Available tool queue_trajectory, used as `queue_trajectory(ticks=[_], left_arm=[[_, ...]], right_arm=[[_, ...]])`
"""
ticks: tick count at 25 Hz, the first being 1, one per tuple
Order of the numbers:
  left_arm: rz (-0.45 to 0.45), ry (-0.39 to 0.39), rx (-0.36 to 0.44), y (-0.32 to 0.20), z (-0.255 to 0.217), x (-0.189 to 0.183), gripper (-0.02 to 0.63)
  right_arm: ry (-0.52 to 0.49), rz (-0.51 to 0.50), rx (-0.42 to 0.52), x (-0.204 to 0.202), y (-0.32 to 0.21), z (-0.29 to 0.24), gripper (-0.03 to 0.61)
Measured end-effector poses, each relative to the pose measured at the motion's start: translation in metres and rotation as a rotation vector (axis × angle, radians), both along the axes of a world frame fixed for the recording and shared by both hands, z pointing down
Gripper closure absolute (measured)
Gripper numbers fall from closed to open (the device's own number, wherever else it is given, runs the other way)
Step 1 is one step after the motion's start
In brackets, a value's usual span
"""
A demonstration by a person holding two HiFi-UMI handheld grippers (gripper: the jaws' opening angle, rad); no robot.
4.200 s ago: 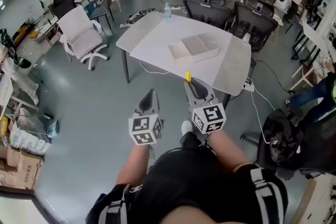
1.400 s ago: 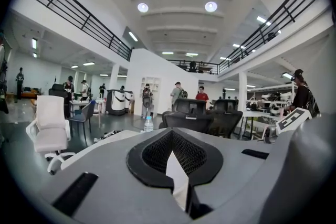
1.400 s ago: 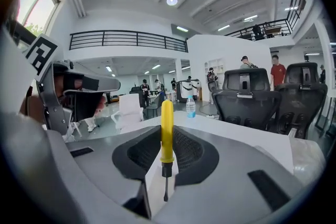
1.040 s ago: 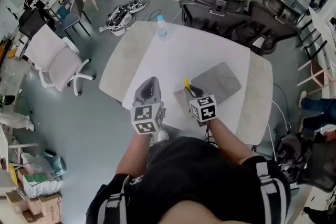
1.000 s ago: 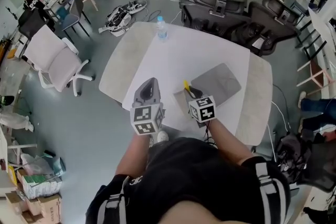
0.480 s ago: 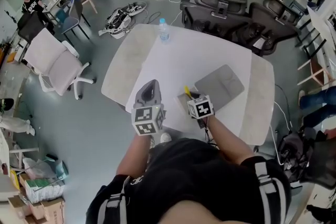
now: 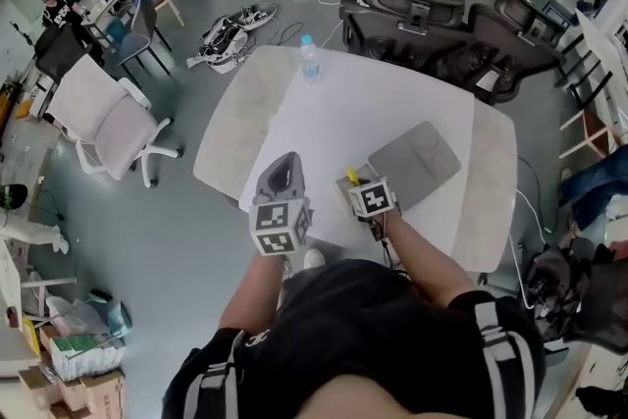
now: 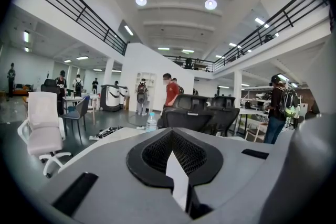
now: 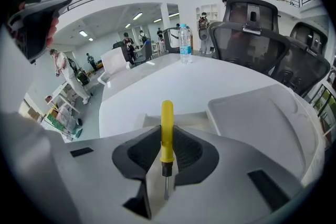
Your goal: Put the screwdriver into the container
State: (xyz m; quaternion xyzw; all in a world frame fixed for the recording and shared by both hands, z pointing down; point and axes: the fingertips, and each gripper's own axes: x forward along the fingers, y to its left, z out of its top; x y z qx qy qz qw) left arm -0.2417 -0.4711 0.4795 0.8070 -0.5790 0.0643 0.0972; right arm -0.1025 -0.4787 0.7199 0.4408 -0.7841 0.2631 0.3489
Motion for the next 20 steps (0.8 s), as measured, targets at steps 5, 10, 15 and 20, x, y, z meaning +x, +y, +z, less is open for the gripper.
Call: queue_trajectory(ticks=[5,10,15,20], left_arm=[[-0.016,0.0,-0.002,0.002,0.0,-0.005,0.611],[-0.027,-0.004,-0.003,0.003,0.0,-0.013,0.611],[-0.033,-0.006,-0.016,0.005,0.005,-0.014,0.611],[-0.036,-0.005,-0.011,0.007,0.002,-0.015,0.611]], right_arm=[[-0.09,-0.029,-0.123,-0.023,0.014,0.019,0.511],[-0.085,-0.035,-0.132,-0.032,0.01,0.024,0.509],[-0.059,-0.041,-0.142,-0.029,0.008,0.024,0.509],[-0.098,-0.053,-0.134,-0.035,0.009,0.02,0.509]])
